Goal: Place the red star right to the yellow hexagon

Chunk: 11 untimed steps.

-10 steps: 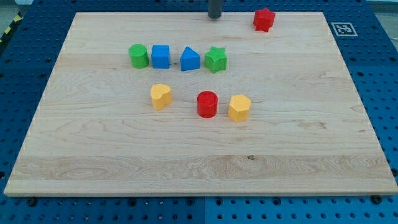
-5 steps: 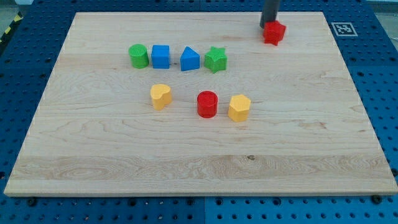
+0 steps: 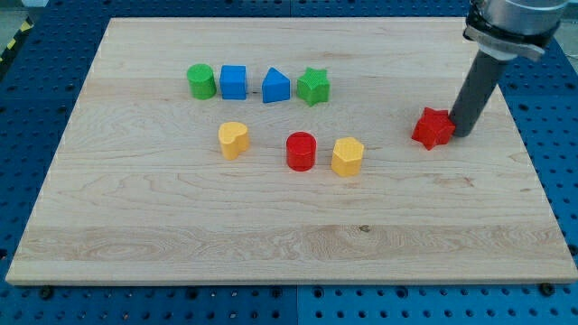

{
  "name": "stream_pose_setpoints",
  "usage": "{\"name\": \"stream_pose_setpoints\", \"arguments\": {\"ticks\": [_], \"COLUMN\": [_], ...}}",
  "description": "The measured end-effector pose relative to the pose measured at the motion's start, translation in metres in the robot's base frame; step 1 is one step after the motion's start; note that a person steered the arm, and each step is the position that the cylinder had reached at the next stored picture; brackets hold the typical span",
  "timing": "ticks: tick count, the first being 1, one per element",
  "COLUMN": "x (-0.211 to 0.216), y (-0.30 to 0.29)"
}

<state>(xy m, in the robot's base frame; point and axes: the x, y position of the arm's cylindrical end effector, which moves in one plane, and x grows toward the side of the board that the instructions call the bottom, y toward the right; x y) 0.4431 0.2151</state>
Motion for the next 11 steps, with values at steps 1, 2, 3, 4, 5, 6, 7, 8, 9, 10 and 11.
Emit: {"name": "stream_pose_setpoints", "arguments": {"ticks": [1,2,3,4,5,6,7,8,9,10,11], "x": [0.001,-0.024,-0.031,-0.024,-0.009,0.002,-0.015,-0.022,-0.007,0.016,0.025], "y": [0.000,0.000,0.000,-0.007,-0.016,-0.034,-0.034,-0.042,-0.055,-0.055,-0.055]}}
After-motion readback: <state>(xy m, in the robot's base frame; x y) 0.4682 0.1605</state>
